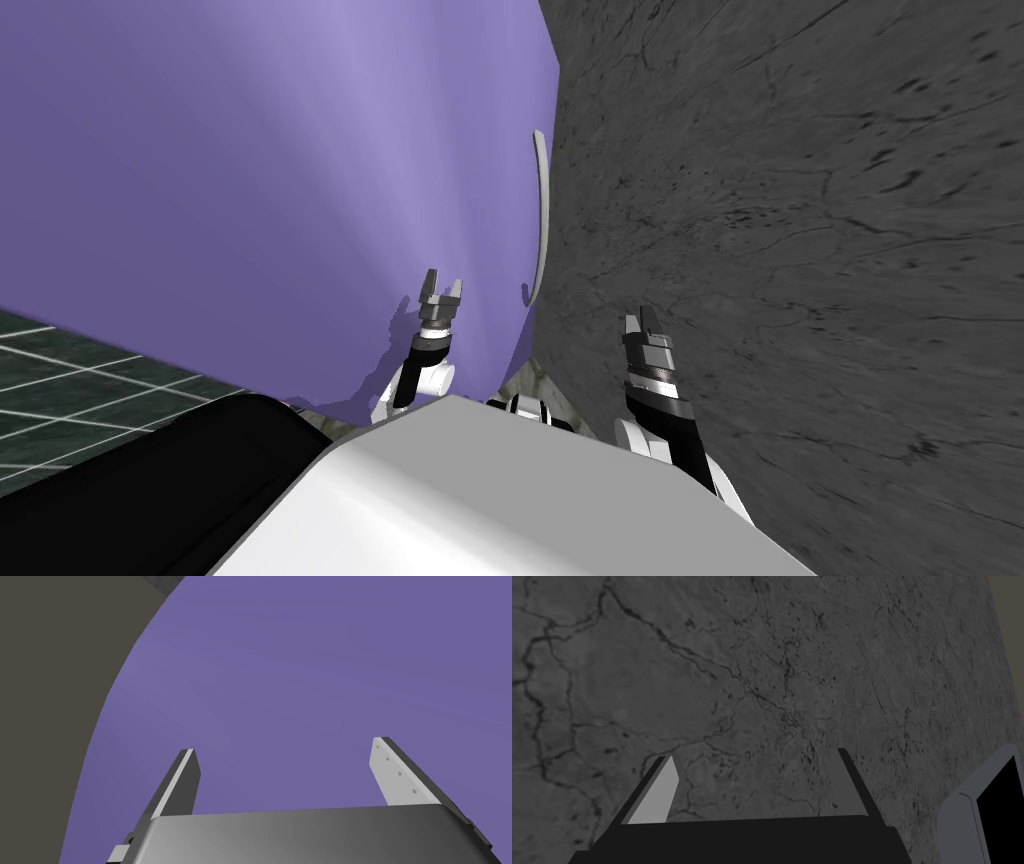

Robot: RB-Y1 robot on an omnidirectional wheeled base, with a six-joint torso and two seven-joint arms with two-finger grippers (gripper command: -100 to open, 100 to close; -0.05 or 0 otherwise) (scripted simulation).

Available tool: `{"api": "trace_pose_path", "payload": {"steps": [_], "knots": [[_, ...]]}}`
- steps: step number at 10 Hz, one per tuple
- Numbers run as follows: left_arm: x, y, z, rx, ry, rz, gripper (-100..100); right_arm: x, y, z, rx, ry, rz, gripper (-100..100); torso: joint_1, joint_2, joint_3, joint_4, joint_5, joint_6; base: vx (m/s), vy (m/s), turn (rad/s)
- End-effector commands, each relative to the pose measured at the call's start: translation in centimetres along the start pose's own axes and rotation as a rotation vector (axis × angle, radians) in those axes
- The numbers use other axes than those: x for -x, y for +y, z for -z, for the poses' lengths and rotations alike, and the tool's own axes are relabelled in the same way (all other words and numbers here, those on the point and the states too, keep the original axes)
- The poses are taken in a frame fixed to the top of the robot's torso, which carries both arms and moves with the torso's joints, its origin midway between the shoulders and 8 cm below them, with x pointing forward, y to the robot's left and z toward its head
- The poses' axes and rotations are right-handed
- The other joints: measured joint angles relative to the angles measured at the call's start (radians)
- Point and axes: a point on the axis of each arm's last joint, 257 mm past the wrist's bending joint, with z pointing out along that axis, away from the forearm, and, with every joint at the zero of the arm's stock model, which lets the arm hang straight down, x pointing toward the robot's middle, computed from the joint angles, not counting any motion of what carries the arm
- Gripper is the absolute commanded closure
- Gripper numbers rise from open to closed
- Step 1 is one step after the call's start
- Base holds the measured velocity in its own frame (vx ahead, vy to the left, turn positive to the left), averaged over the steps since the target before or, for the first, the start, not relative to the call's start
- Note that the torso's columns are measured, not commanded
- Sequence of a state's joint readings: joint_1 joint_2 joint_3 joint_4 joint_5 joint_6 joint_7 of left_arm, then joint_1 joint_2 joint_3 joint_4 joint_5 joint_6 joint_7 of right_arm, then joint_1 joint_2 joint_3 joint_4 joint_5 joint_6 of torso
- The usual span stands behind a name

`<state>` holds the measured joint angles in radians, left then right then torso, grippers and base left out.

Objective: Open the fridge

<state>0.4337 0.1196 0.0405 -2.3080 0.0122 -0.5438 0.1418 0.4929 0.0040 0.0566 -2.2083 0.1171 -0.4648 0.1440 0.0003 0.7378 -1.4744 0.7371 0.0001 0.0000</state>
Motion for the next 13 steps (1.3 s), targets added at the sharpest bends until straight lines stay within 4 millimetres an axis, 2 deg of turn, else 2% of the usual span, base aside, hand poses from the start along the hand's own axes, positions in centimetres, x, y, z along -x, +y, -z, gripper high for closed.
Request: {"api": "trace_pose_path", "payload": {"steps": [1, 4, 5, 8, 9, 11, 12, 13], "knots": [[-0.1, 1.8, 0.1, 0.045, 0.043, 0.005, -100, 0.0, 0.0, 0.0, 0.000, 0.000, 0.000, 0, 0.000, 0.000, -0.001, 0.001, 0.000, 0.000, -0.039, 0.002, -0.175], [0.2, 4.3, 0.0, 0.108, 0.087, 0.011, -100, 0.0, 0.0, 0.0, 0.000, 0.000, 0.000, 0, 0.000, 0.000, -0.002, 0.001, 0.000, 0.000, -0.041, -0.002, -0.208], [0.1, 4.3, 0.0, 0.110, 0.096, 0.007, -100, 0.0, 0.0, 0.0, 0.000, 0.000, 0.000, 0, -0.001, 0.000, -0.002, 0.001, 0.000, 0.000, -0.030, -0.002, -0.085], [0.8, 7.2, -0.1, 0.185, 0.141, 0.003, -100, 0.0, 0.0, 0.0, 0.000, 0.000, 0.000, 0, 0.000, 0.000, -0.002, 0.001, 0.000, 0.000, -0.037, -0.003, -0.207], [0.7, 7.2, -0.2, 0.186, 0.152, -0.002, -100, 0.0, 0.0, 0.0, 0.000, 0.000, 0.000, 0, 0.000, 0.001, -0.001, 0.001, 0.000, 0.000, -0.036, 0.000, -0.109], [1.6, 9.3, -0.3, 0.241, 0.176, -0.010, -100, 0.0, 0.0, 0.0, 0.000, 0.000, 0.000, 0, 0.000, 0.000, -0.002, 0.001, 0.000, 0.000, -0.037, -0.009, -0.221], [1.5, 9.3, -0.3, 0.243, 0.189, -0.018, -100, 0.0, 0.0, 0.0, 0.000, 0.000, 0.000, 0, -0.001, 0.000, -0.002, 0.001, 0.000, 0.000, -0.037, -0.006, -0.120], [2.0, 10.3, -0.4, 0.272, 0.202, -0.026, -100, 0.0, 0.0, 0.0, 0.000, 0.000, 0.000, 0, 0.000, 0.000, -0.002, 0.001, 0.000, -0.001, -0.033, -0.011, -0.161]]}}
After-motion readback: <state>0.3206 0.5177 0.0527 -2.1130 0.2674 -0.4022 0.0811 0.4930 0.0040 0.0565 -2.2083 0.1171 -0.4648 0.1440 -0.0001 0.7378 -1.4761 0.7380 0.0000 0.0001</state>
